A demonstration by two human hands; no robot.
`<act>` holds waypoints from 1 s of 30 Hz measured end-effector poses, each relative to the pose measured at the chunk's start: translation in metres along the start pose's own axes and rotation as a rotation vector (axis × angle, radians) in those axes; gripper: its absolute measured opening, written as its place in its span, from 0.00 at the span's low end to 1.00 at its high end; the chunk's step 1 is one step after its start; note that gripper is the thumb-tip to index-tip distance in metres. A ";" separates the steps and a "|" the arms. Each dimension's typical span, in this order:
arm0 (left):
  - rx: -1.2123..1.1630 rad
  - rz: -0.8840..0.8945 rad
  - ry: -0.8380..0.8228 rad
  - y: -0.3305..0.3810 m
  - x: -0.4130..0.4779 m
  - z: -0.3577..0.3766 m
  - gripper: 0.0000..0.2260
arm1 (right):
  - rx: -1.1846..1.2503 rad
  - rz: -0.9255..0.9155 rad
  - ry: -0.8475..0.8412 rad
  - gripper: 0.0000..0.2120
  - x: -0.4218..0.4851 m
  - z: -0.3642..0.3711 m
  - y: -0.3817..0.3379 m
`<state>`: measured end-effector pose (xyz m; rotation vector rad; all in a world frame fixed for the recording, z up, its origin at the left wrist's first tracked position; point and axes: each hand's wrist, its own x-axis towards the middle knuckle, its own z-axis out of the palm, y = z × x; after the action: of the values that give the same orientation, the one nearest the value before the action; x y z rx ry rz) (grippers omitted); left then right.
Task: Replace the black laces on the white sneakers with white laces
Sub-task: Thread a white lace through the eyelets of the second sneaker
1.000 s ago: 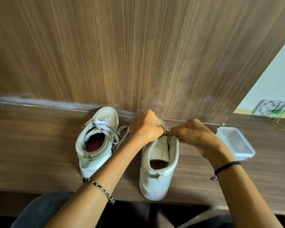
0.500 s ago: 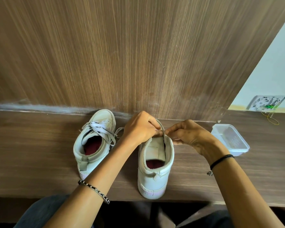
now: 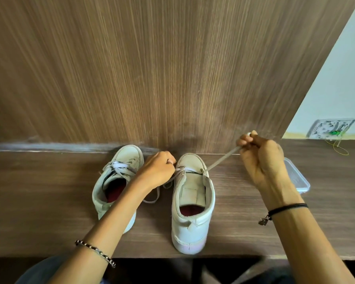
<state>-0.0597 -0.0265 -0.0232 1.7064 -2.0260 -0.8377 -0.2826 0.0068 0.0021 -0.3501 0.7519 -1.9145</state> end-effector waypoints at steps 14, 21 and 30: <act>0.039 -0.025 -0.047 -0.016 0.007 -0.008 0.22 | -1.776 -0.013 -0.579 0.14 -0.011 -0.021 0.017; 0.175 -0.027 -0.247 -0.025 0.003 -0.011 0.26 | -1.315 -0.034 -0.383 0.17 -0.015 -0.015 0.021; -0.007 -0.015 -0.105 -0.015 -0.001 -0.019 0.14 | 0.093 0.096 -0.118 0.13 -0.010 0.005 0.000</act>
<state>-0.0364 -0.0306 -0.0181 1.7095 -2.0775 -0.9562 -0.2757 0.0144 0.0068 -0.3598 0.5892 -1.8146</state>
